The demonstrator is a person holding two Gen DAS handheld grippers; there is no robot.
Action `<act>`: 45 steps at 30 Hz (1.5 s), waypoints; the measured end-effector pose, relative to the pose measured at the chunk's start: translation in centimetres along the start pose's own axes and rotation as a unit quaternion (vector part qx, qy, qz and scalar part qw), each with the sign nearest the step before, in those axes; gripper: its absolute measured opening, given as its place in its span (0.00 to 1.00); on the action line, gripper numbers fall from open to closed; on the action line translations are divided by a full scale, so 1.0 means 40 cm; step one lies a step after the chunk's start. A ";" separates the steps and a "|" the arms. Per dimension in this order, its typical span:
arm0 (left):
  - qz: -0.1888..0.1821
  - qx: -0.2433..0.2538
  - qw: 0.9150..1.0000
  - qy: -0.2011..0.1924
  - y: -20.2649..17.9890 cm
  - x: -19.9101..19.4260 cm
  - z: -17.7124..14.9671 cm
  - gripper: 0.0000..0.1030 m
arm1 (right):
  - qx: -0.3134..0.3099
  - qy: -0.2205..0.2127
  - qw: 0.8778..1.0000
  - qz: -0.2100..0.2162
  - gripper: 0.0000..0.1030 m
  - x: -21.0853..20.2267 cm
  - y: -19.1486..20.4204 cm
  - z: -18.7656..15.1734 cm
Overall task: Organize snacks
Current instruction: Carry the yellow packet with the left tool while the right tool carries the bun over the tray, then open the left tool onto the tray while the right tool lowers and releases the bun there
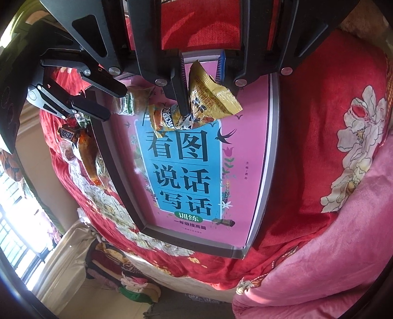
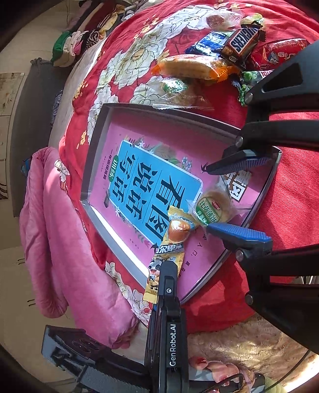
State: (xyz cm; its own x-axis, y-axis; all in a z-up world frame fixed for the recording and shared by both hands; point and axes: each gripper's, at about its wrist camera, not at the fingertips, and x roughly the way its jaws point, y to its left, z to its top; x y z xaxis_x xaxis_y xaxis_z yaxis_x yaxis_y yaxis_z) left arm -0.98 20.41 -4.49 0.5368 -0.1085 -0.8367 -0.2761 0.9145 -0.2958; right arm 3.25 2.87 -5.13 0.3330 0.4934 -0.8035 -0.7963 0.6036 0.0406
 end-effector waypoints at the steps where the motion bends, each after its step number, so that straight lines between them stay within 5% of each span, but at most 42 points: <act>1: 0.003 0.002 1.000 -0.001 0.000 0.002 0.002 0.21 | 0.001 0.000 1.000 -0.001 0.40 0.000 -0.001 -0.001; 8: 0.008 0.014 1.000 -0.022 -0.009 -0.011 0.010 0.45 | 0.009 -0.003 1.000 -0.007 0.40 -0.009 -0.014 -0.005; 26: 0.001 0.001 0.993 -0.119 0.009 -0.103 0.032 0.62 | 0.029 -0.027 0.999 -0.012 0.41 -0.052 -0.037 -0.007; 45: -0.025 0.014 0.984 -0.175 -0.018 -0.170 0.025 0.75 | 0.048 -0.082 0.995 -0.020 0.57 -0.132 -0.067 0.000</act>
State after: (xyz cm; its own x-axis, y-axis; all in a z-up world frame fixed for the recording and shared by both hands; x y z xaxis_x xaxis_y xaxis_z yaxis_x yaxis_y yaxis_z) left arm -3.61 20.86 1.87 0.7920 -0.0176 -0.6103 -0.2227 0.9224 -0.3155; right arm 3.61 -1.36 -1.00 0.4484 0.5585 -0.6979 -0.7311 0.6784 0.0731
